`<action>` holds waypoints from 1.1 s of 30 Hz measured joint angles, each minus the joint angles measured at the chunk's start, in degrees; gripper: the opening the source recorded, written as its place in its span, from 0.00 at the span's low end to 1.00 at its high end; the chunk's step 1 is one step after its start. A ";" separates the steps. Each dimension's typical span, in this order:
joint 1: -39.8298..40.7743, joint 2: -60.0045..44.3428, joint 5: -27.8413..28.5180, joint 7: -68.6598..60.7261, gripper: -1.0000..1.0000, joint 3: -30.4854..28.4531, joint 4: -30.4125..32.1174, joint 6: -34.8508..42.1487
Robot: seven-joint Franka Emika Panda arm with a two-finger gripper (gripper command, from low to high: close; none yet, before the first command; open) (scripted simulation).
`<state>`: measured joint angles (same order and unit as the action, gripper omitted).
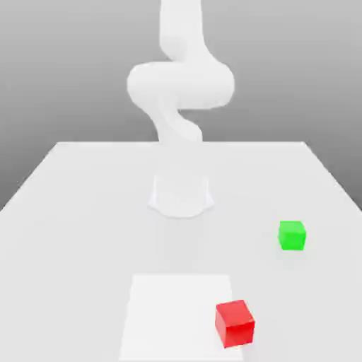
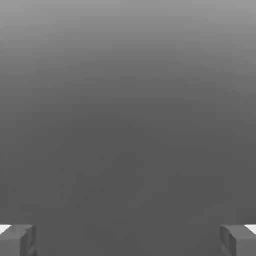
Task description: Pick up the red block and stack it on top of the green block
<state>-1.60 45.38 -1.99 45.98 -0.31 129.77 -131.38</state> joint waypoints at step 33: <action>-22.26 -22.39 -20.17 -34.91 0.50 -12.56 6.29 -2.11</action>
<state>-23.86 22.99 -22.16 11.07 -12.88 136.07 -133.49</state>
